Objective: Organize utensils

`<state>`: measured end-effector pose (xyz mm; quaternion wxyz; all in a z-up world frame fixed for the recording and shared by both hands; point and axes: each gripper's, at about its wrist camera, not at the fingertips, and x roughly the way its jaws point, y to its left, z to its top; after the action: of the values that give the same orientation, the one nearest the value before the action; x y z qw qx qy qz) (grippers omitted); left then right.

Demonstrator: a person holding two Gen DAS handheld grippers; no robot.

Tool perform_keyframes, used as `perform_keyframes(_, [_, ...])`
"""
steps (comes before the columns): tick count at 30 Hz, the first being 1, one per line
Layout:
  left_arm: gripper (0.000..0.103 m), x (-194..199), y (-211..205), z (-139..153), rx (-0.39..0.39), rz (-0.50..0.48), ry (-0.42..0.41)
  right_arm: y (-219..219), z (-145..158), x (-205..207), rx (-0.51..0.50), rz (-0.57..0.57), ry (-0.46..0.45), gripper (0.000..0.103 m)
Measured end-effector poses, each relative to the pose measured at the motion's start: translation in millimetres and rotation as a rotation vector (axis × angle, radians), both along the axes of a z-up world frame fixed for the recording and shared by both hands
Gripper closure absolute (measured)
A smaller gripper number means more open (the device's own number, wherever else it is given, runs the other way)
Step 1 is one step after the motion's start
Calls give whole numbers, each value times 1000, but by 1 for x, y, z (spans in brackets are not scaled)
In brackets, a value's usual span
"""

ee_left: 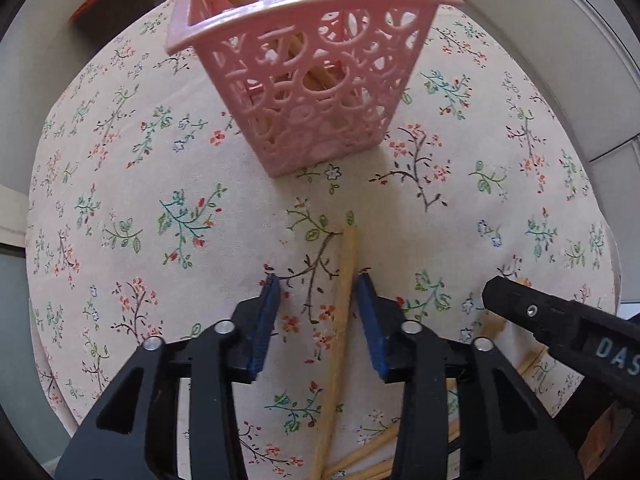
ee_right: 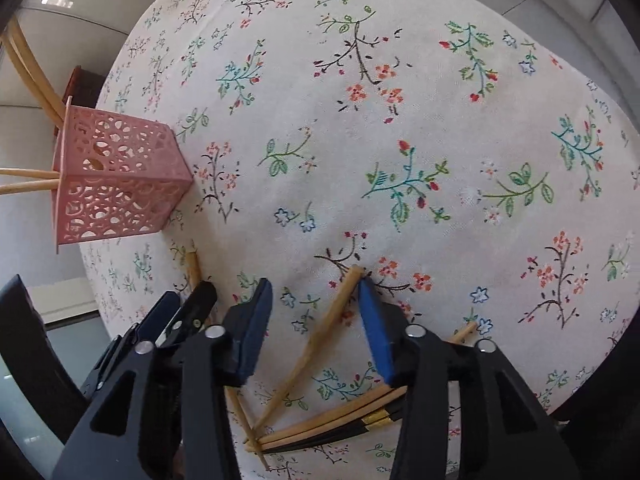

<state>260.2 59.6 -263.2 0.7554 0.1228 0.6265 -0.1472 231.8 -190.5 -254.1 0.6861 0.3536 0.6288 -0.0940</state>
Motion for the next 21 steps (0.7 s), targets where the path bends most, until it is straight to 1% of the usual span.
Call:
perform_keyframes(1, [81,-1,-3,0,2,-11,0,-2,-1,-2,-1,2,-3,89])
perform_keyframes(2, [87,-3,-7,1,11,-23,-9,-7,-3,-3,29,-9,-12,89])
perform_keyframes(3, [96,-4,-10,1,9,-27,-13,-10,-4,-3,47,-13,-13,90])
perform_keyframes(6, [97,-6,-9,4,-13,-10,-21,-15,-2,-6,69,-15,-49,91])
perform_keyframes(9, [97,-13,-2,26,-51,2,-71,-16,10,-12,68,16,-91,91])
perform_keyframes(10, [97,-19,4,38,-78,14,-94,-16,14,-14,67,27,-105,91])
perform_keyframes(12, [97,-31,15,60,-120,30,-140,-15,33,-19,58,65,-179,91])
perform_keyframes(13, [97,-41,22,75,-140,42,-178,-12,42,-21,47,87,-215,91])
perform_keyframes(16, [97,-64,27,109,-198,93,-277,-10,81,-38,-2,178,-359,91])
perform_keyframes(18, [97,-85,31,129,-223,131,-362,-6,107,-55,-33,240,-466,92])
perform_keyframes(21, [97,-118,32,160,-249,162,-478,5,141,-78,-74,324,-613,93])
